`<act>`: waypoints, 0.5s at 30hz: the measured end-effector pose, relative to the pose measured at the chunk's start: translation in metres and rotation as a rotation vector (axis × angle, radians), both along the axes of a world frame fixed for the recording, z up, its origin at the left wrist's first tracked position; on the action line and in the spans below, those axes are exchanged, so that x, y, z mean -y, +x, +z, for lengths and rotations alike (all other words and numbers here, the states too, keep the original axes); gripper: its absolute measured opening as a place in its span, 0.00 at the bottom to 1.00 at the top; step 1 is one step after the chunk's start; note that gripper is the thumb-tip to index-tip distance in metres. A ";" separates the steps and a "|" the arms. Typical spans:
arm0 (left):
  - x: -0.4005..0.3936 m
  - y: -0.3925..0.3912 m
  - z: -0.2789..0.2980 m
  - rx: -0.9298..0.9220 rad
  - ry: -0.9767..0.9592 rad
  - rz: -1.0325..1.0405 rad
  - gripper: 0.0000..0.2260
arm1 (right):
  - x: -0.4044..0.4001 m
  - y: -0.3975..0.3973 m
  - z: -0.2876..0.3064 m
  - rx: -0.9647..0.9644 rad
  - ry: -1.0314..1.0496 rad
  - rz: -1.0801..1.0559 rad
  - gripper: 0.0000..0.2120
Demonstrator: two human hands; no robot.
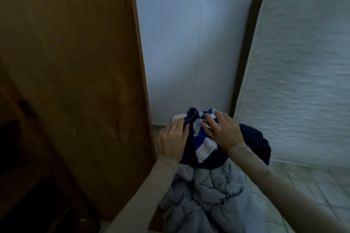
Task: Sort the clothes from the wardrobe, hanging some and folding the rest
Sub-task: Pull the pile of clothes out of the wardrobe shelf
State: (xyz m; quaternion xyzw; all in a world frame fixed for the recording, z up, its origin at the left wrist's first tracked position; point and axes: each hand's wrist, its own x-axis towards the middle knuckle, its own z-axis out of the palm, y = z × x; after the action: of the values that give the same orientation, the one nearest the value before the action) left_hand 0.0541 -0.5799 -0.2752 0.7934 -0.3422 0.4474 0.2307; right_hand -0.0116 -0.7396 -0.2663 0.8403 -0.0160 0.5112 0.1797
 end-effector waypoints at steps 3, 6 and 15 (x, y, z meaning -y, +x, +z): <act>0.026 0.012 -0.030 -0.087 0.045 -0.026 0.13 | 0.021 0.007 -0.030 -0.047 0.054 -0.027 0.18; 0.049 0.025 -0.066 -0.183 0.104 -0.057 0.13 | 0.041 0.016 -0.067 -0.112 0.109 -0.043 0.11; 0.093 0.058 -0.202 -0.460 0.285 0.011 0.12 | 0.075 0.059 -0.212 -0.381 0.330 -0.066 0.13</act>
State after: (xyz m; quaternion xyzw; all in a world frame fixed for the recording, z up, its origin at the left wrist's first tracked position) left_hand 0.1126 -0.6729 -0.4770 0.9005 -0.3361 0.2037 0.1859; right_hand 0.0469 -0.8141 -0.4783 0.9385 -0.0925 0.3280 0.0564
